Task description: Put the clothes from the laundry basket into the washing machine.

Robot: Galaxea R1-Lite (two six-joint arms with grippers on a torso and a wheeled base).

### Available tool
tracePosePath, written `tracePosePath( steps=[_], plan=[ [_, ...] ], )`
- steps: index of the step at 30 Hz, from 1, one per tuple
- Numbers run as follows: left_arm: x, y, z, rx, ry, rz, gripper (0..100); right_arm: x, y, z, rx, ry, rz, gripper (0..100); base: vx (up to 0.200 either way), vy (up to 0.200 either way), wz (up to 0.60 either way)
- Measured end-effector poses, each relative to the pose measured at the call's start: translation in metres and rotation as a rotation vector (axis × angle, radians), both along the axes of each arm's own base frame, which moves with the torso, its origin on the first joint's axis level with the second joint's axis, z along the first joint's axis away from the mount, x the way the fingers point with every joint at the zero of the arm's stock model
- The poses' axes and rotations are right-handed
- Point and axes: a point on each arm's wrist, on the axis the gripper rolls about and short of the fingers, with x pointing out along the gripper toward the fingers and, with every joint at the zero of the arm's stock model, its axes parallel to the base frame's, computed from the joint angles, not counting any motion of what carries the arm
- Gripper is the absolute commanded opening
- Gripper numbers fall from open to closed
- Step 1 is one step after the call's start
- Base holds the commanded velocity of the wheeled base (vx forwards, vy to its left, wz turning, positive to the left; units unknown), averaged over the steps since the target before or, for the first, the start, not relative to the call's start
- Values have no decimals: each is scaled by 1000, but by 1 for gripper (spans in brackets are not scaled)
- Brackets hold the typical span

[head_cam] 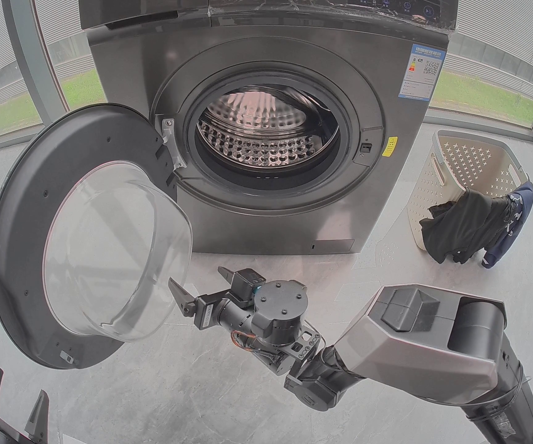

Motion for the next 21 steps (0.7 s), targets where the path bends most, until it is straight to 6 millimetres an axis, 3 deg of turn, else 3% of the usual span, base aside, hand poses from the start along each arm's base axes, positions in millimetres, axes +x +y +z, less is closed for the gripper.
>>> tracePosePath(
  steps=[5,11,19,21],
  plan=[
    [0,0,0,-1,0,0,100,5,-9,-1,-4,2,-26,100,0,0,0],
    [0,0,0,-1,0,1,100,1,-36,-1,-44,32,-58,100,0,0,0],
    [0,0,0,-1,0,0,100,-16,-89,3,-128,46,-113,100,0,0,0],
    [0,0,0,-1,0,0,100,-24,-111,6,-161,66,-135,100,0,0,0]
  ],
)
